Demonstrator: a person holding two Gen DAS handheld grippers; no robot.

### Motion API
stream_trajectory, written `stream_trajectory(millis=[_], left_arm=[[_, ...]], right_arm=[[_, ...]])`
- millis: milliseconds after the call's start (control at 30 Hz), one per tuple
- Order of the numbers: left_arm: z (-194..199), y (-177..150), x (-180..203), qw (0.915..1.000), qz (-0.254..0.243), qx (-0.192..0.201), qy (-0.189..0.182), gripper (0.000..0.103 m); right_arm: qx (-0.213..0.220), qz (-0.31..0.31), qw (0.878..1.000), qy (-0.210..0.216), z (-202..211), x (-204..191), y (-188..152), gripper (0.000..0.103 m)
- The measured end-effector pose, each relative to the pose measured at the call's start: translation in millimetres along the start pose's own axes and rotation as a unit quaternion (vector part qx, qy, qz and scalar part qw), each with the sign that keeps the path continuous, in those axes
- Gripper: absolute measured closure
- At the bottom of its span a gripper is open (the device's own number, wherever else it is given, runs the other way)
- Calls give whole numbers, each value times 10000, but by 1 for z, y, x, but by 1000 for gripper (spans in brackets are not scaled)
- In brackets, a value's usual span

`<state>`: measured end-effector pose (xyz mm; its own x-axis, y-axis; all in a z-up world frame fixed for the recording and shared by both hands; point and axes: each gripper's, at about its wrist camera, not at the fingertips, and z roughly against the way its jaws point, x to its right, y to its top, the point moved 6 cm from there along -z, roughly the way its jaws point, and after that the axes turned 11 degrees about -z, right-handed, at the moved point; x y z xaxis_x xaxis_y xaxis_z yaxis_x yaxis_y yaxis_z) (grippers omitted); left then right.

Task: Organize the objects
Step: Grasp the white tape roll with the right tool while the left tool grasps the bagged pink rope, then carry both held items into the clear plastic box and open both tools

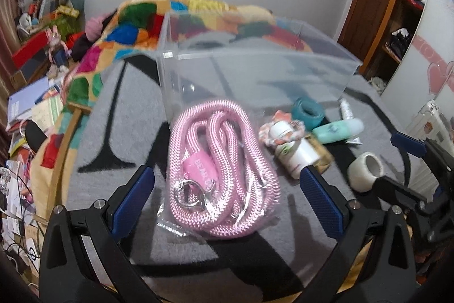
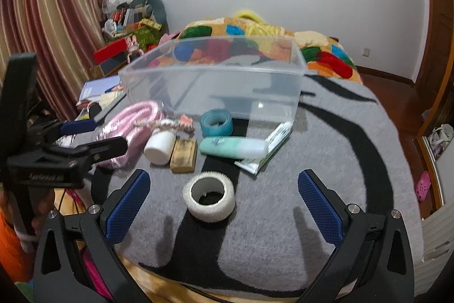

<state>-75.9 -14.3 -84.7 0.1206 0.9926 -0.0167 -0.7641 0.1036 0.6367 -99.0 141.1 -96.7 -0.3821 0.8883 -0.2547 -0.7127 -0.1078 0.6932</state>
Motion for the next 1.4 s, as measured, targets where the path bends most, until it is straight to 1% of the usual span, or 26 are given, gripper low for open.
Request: stream_trajectory(millis=[33, 133, 167, 200, 233, 300, 333, 400, 433, 467, 500, 567, 667, 733, 867, 967, 1167, 1267, 1400], left_arm=[[-5, -1, -2, 10000, 30, -70, -5, 0], [-17, -6, -8, 9996, 173, -223, 10, 0], [-18, -6, -9, 9997, 149, -176, 97, 0], [-19, -5, -9, 9996, 89, -163, 189, 0], [-20, -5, -8, 9996, 70, -165, 218, 0], [-21, -3, -5, 9995, 34, -112, 284, 0], [-22, -3, -4, 9994, 3, -103, 321, 2], [-21, -1, -1, 9992, -81, -17, 388, 12], [-20, -1, 1, 9991, -115, 26, 412, 21], [-18, -1, 2, 9990, -145, 50, 421, 28], [-17, -1, 3, 9989, -173, 85, 422, 30], [-13, -3, 2, 9989, -196, 141, 404, 39], [-2, -9, -1, 9992, -130, 217, 306, 46], [3, -13, -6, 9993, -60, 254, 264, 48], [14, -18, -15, 9990, 124, 293, 309, 49], [27, -14, -21, 9982, 179, 451, 366, 49], [59, 11, -23, 9946, 81, 960, 395, 48], [67, 26, -27, 9929, 98, 1125, 368, 48], [67, 44, -35, 9913, 159, 1235, 423, 48]], right_arm=[[-41, 28, 10000, 10, -2, 0, -2, 1], [-181, 69, 9998, 23, -10, 2, -8, 9], [-240, 58, 9997, 31, -12, 3, -10, 13], [-268, 44, 9996, 32, -14, 5, -11, 19], [-299, 32, 9995, 35, -15, 6, -13, 22], [-375, -5, 9993, 39, -19, 9, -15, 40], [-417, -25, 9991, 48, -20, 9, -16, 44], [-438, -45, 9990, 121, -20, 9, -16, 52], [-418, -2, 9990, 151, -18, 8, -17, 55], [-401, 48, 9990, 169, -17, 6, -17, 62], [-380, 103, 9990, 196, -16, 3, -17, 67], [-339, 164, 9991, 183, -14, 0, -18, 67], [-295, 130, 9993, 197, -11, 0, -17, 67], [-239, 104, 9995, 184, -9, 1, -14, 67], [-128, 83, 9997, 185, -3, 0, -8, 67], [-63, 65, 9998, 193, 1, 0, -2, 67], [91, -14, 9998, 180, 7, 1, 21, 67], [256, -77, 9994, 204, 9, 2, 42, 67], [458, -60, 9987, 204, 11, -1, 69, 67]])
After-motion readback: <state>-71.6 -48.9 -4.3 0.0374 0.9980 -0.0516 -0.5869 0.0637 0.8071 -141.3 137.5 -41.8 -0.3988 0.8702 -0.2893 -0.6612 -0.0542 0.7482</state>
